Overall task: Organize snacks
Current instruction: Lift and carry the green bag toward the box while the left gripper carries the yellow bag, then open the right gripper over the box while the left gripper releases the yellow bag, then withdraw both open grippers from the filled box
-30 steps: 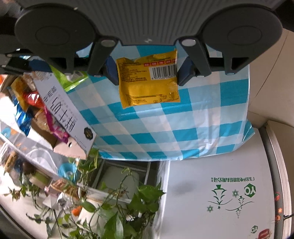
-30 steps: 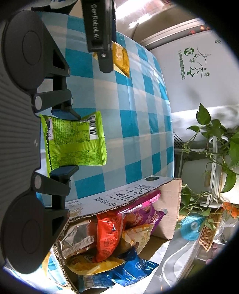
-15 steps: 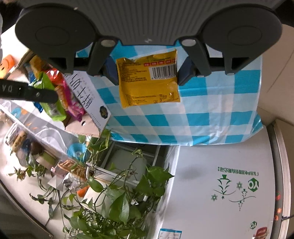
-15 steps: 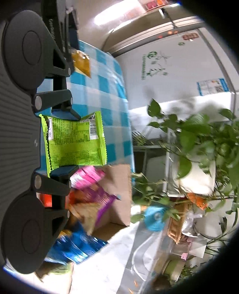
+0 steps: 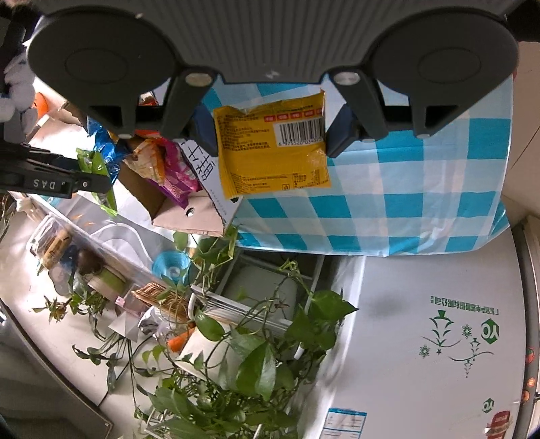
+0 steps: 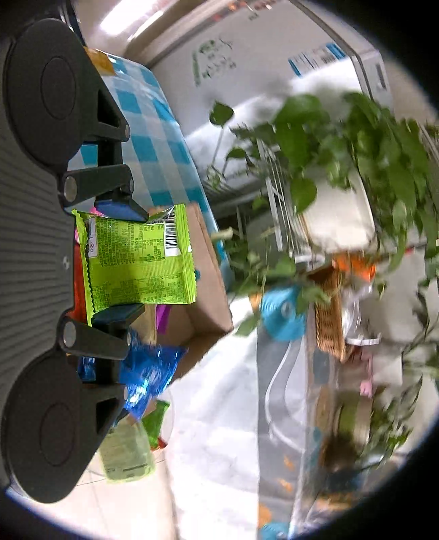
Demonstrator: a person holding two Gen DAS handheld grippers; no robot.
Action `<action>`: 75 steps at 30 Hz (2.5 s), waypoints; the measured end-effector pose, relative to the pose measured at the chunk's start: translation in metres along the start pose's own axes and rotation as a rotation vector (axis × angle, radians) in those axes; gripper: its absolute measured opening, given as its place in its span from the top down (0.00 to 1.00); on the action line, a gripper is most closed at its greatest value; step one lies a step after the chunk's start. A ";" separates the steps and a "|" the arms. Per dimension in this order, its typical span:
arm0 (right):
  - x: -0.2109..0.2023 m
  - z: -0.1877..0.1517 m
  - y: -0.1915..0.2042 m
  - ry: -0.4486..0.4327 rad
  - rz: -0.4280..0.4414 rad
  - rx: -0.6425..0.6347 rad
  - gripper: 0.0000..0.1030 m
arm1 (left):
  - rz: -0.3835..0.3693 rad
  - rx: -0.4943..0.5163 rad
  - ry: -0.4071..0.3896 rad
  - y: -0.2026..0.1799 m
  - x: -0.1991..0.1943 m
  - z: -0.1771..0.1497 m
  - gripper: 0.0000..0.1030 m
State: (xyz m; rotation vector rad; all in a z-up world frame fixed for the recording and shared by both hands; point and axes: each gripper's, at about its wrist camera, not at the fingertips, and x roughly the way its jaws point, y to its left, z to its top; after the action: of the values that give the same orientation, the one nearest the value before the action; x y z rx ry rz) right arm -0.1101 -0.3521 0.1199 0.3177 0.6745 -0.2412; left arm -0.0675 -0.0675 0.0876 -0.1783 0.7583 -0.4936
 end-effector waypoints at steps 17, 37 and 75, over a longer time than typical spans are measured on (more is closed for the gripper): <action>-0.004 0.007 -0.037 -0.017 0.012 0.201 0.44 | -0.109 0.060 0.032 -0.067 0.024 0.014 0.34; -0.011 0.008 -0.049 -0.007 0.017 0.258 0.12 | -0.125 0.206 0.138 -0.157 0.067 0.002 0.08; 0.000 -0.012 -0.035 0.186 -0.252 -0.054 0.00 | 0.348 0.214 0.165 -0.144 0.047 0.022 0.01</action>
State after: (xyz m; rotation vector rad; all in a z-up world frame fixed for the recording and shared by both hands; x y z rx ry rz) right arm -0.1279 -0.3801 0.1039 0.2040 0.9046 -0.4360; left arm -0.0754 -0.2165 0.1214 0.1949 0.8707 -0.2564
